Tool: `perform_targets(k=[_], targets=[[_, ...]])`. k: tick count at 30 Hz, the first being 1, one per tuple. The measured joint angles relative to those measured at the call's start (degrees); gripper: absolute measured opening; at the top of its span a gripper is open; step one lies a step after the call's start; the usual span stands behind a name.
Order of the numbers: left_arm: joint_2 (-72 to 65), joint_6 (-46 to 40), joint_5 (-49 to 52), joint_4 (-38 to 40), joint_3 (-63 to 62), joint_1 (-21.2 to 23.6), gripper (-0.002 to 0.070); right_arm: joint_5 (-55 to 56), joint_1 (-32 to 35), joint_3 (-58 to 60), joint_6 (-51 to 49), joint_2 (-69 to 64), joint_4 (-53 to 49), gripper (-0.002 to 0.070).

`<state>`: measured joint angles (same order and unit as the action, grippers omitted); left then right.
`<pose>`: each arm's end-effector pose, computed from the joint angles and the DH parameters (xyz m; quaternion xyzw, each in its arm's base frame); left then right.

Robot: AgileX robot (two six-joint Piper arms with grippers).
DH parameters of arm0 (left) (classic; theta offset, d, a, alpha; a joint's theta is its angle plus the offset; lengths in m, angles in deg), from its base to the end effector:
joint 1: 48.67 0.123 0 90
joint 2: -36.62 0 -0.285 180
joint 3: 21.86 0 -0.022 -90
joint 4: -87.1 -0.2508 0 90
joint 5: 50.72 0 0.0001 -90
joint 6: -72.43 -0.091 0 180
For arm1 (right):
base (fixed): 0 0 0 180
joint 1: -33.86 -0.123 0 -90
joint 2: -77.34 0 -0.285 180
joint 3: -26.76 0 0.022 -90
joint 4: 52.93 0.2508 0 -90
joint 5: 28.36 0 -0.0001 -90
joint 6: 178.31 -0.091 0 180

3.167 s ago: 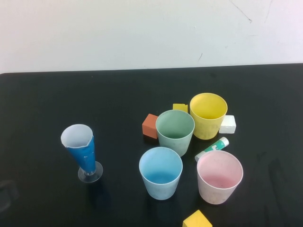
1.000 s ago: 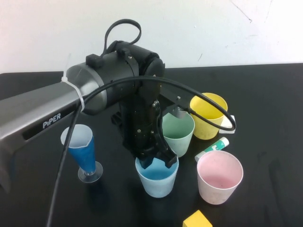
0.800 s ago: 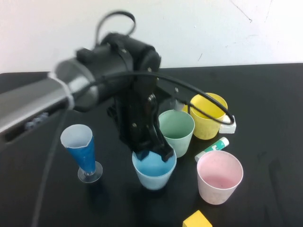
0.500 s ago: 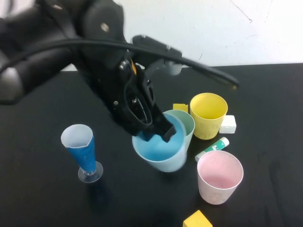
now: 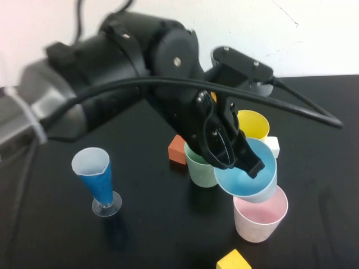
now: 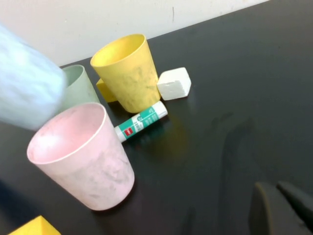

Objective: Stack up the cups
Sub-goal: Place the blue cup on the pink cup, then pick up the yellow cup

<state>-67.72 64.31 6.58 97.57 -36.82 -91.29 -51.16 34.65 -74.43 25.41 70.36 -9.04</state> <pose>0.2636 -0.2615 0.3490 0.3860 0.8728 -0.1684 0.2467 0.0514 0.0238 0.1787 0.0416 0.7770 0.1965 0.5966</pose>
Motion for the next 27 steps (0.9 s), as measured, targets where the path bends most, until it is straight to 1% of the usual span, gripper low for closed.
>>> perform_targets(k=[5, 7, 9, 12, 15, 17, 18, 20, 21, 22, 25, 27], targets=[[-3.92, -0.88, -1.59, -1.02, 0.0, 0.0, 0.0007, 0.0, 0.0, 0.0, 0.24, 0.0, 0.0, -0.0003], [-4.84, -1.6, -1.61, -1.02, 0.0, 0.0, 0.0026, 0.0, 0.0, 0.0, 0.28, 0.0, 0.12, -0.0003], [-5.57, -1.88, -1.7, -1.02, 0.0, 0.0, 0.0071, 0.0, 0.0, 0.0, 0.28, 0.0, 0.37, -0.0003], [-5.97, -1.98, -1.81, -1.02, 0.0, 0.0, 0.0193, 0.0, 0.0, 0.0, 0.38, 0.0, 0.91, -0.0003], [-5.97, -1.98, -1.94, -1.02, -0.34, 0.0, 0.0296, 0.0, 0.0, 0.0, 0.38, 0.0, 1.58, -0.0003], [-5.86, -1.98, -1.37, -1.48, -1.29, 0.0, 0.0324, 0.0, 0.0, 0.0, 0.38, 0.0, 1.7, -0.0003], [-5.62, -1.98, -0.68, -2.12, -1.96, 0.0, 0.0326, 0.0, 0.0, 0.0, 0.38, 0.0, 1.91, -0.0003], [-4.64, -1.53, 1.16, -4.16, -2.77, 0.0, 0.0305, 0.0, 0.0, 0.0, 0.38, 0.0, 2.92, -0.0003], [-3.75, -0.66, 2.07, -5.59, -2.92, 0.0, 0.0277, -0.1, 0.0, 0.0, 0.51, 0.0, 3.36, -0.0003], [-2.99, -0.06, 3.15, -6.83, -3.01, 0.0, 0.0245, -0.42, 0.0, -0.25, 0.9, 0.0, 3.49, -0.0003], [0.77, 1.48, 4.72, -10.46, -2.39, 0.0, 0.0101, -1.3, 0.0, -3.52, 4.38, 0.0, 3.59, -0.0003], [4.07, 2.24, 4.69, -11.68, -0.82, 0.0, 0.0043, -1.3, 0.0, -7.43, 6.59, -0.12, 1.87, -0.0003]])
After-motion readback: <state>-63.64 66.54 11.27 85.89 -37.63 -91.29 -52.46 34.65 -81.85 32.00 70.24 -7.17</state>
